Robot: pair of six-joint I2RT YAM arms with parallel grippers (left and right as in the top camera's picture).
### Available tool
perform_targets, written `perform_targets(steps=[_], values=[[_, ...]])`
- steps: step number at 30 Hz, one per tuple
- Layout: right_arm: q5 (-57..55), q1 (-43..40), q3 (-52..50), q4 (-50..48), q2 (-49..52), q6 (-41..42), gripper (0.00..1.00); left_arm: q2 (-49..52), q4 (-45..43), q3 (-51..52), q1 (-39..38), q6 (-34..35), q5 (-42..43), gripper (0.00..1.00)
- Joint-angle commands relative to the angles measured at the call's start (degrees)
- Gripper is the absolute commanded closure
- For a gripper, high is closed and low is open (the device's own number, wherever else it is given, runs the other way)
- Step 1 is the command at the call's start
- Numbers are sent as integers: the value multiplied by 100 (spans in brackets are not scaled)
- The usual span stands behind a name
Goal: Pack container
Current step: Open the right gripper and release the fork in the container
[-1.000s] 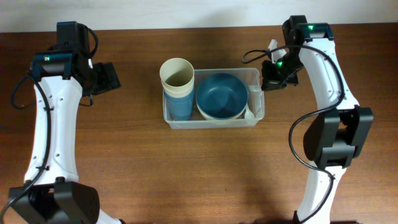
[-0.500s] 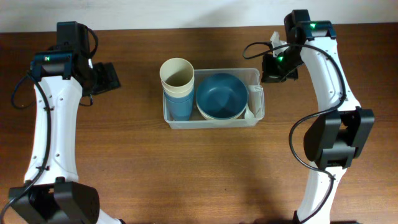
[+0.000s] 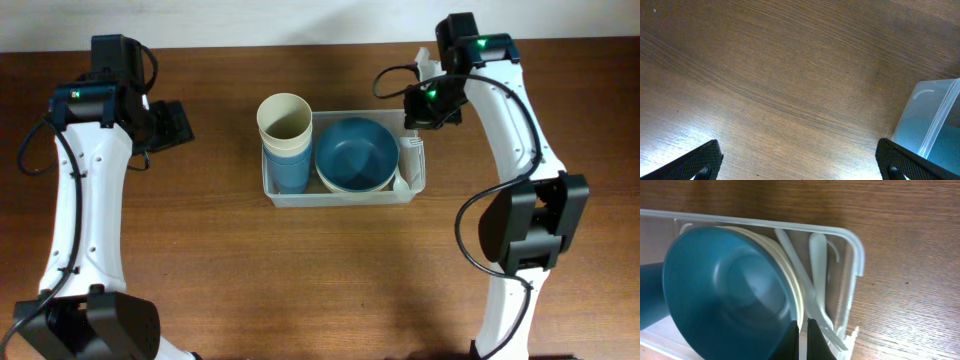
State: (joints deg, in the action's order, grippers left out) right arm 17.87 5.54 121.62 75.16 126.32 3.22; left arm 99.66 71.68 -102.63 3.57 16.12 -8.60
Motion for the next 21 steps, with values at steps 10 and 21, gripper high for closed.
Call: perform_targets(steps=[10,21], values=[[-570,46,129,350,-24,164,97,-2,-11,39,24,59,-24,0],[-568,46,129,345,20,151,96,-2,-11,39,24,59,-24,0]])
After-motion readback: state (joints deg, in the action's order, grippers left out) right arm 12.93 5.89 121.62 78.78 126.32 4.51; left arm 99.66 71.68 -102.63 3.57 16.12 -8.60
